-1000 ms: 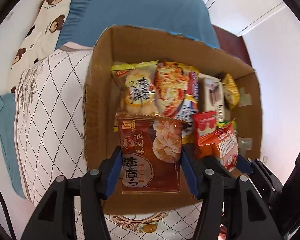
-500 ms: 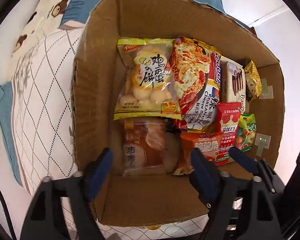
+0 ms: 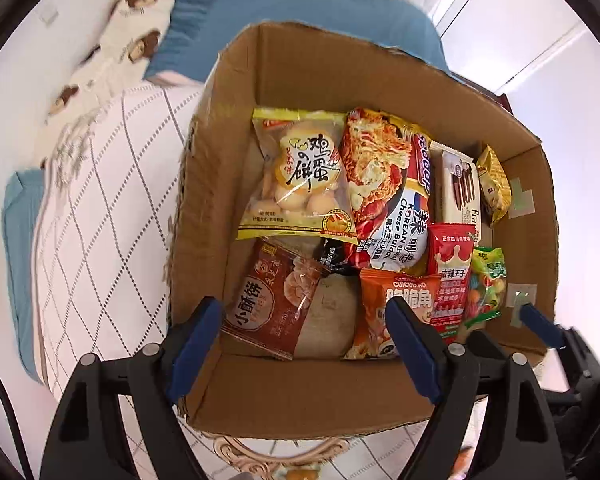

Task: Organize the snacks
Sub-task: 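Raise both open tools away from the box, then grasp the egg-yolk pastry with the left tool while the right tool grasps the orange wrapped pack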

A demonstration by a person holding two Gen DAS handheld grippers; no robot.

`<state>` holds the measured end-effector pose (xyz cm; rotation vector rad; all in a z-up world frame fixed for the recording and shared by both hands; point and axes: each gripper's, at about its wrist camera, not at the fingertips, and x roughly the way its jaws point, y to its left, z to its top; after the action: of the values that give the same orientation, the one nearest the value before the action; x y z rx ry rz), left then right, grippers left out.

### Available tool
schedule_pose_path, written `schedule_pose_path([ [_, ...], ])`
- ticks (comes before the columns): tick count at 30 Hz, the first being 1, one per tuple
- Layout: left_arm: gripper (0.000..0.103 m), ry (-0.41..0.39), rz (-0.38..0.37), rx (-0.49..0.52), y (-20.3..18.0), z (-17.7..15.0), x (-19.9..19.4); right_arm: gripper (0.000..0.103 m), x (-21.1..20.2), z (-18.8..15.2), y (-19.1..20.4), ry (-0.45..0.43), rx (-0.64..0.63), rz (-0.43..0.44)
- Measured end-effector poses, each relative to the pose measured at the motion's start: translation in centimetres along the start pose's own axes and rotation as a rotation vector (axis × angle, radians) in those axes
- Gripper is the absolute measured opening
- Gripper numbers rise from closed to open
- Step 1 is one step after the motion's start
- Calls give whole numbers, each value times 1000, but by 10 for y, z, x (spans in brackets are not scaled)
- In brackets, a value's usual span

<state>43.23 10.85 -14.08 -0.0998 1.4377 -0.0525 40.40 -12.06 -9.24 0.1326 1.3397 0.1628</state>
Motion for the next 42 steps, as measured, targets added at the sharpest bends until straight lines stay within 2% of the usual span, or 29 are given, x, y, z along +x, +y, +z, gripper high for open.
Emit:
schedule_pose_path([
  [3, 84, -53, 31, 29, -8, -10, -4, 95, -13, -8, -10, -25, 9, -16],
  [8, 84, -148, 24, 41, -17, -28, -25, 95, -40, -20, -14, -108, -9, -62],
  [13, 84, -303, 58, 85, -35, -49, -63, 95, -76, -36, -17, -210, 7, -79],
  [24, 84, -507, 41, 143, -61, -93, -132, 95, -153, -71, -17, -392, 5, -116],
  [28, 84, -523, 8, 132, -62, -108, -145, 95, -174, -85, -16, -420, 7, -105],
  [31, 84, -526, -11, 108, -59, -122, -149, 95, -185, -101, -22, -425, 38, -44],
  [34, 84, -496, 8, 105, -59, -145, -140, 95, -188, -125, -37, -417, 83, 9],
  [36, 84, -465, 12, 109, -59, -159, -127, 95, -185, -143, -45, -390, 98, -1],
  [38, 84, -400, 8, 117, -61, -178, -105, 95, -175, -167, -58, -338, 127, -11],
  [41, 84, -303, -10, 144, -71, -202, -72, 94, -147, -210, -86, -232, 206, -31],
  [42, 84, -276, -16, 150, -74, -208, -64, 90, -136, -228, -98, -192, 244, -35],
])
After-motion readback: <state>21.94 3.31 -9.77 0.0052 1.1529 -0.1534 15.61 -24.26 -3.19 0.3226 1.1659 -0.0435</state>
